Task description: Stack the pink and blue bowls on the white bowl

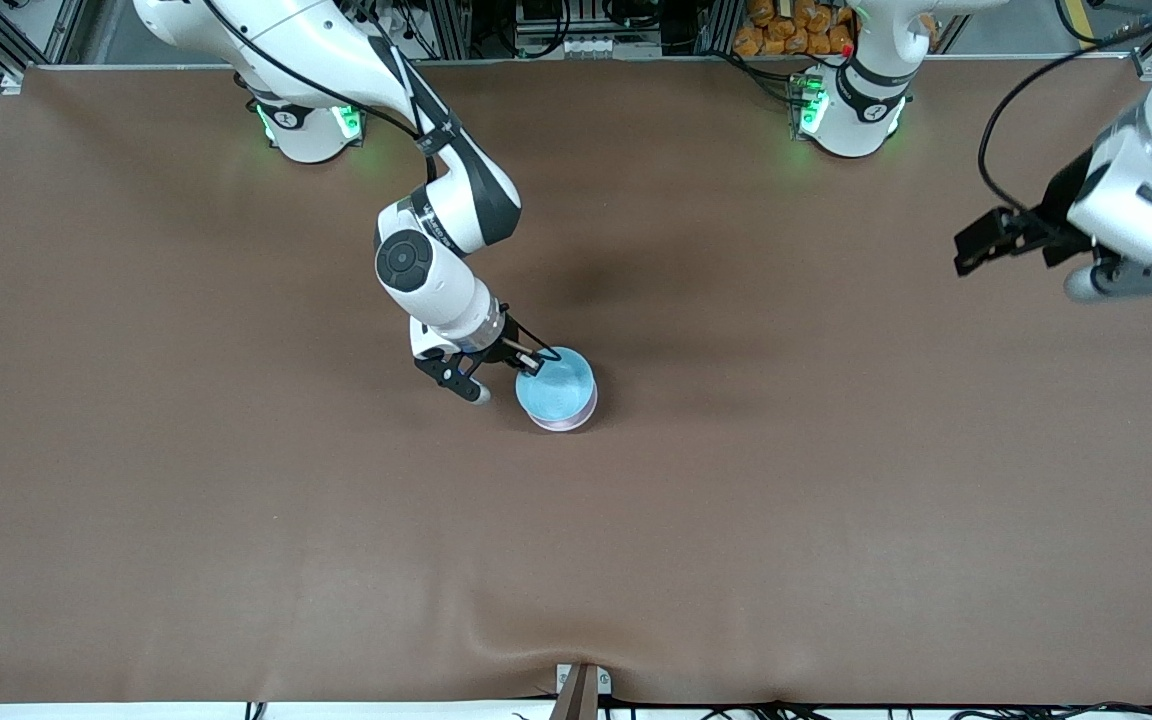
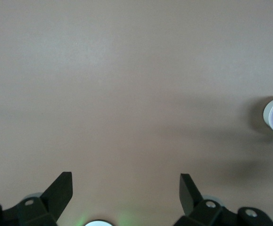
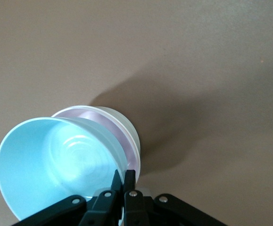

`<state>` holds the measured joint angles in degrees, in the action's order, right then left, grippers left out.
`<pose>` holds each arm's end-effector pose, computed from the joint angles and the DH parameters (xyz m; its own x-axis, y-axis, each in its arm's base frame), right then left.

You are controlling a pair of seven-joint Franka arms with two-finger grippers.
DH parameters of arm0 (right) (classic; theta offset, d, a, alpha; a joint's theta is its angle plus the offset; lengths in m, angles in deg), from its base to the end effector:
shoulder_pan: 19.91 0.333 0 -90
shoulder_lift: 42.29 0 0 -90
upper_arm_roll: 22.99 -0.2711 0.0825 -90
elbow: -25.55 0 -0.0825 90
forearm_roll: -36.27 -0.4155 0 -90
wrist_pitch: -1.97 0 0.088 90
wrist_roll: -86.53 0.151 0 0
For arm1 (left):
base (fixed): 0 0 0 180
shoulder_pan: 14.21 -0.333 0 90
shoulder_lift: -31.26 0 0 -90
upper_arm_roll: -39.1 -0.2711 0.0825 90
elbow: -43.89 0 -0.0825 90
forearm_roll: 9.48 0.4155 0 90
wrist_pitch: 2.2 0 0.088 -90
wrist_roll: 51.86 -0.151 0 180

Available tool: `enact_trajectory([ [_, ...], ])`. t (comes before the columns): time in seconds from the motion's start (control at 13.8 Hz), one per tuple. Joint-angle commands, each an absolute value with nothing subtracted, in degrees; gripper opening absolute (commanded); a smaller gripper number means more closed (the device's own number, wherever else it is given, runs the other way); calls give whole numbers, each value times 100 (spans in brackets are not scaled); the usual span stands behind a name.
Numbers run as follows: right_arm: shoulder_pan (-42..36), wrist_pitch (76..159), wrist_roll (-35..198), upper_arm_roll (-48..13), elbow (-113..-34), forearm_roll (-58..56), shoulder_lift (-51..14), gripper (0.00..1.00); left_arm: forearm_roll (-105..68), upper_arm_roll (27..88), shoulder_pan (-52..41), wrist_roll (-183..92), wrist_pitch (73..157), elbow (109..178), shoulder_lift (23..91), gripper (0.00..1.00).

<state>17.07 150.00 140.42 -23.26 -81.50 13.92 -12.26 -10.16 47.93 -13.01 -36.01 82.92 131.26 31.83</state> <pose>0.5288 0.4046 0.1471 0.8264 -0.5490 -0.1250 -0.5607 -0.7822 -0.2717 0.5688 -0.1022 0.5456 0.9936 0.1005 -0.0509 0.1006 -0.9949 -0.0005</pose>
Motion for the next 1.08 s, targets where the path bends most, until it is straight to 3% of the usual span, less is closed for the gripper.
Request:
enact_trajectory([
  [0.0, 1805, 15104, 14155, -2238, -8062, 1386, -1145, 0, -983, 4736, -1359, -3866, 8428, 13610, 2739, 100],
  [0.07, 1779, 15095, 14137, -2238, -8062, 1386, -1153, 16, -992, 4605, -1377, -4268, 8620, 13548, 2809, 100],
  [0.14, 1744, 15069, 14120, -2238, -8062, 1386, -1153, 65, -1000, 4413, -1386, -4698, 8726, 13487, 2923, 100],
  [0.22, 1727, 15060, 14145, -2238, -8062, 1386, -1179, 100, -1009, 4254, -1377, -4885, 8736, 13417, 3002, 100],
  [0.51, 1569, 14737, 14093, -2107, -8097, 1386, -1565, 100, -913, 4200, -1386, -4949, 8719, 13302, 3003, 100],
  [1.01, 1033, 12373, 11399, -666, -8097, 1395, -2672, 100, -1000, 4129, -1447, -4939, 8692, 13302, 3012, 100],
])
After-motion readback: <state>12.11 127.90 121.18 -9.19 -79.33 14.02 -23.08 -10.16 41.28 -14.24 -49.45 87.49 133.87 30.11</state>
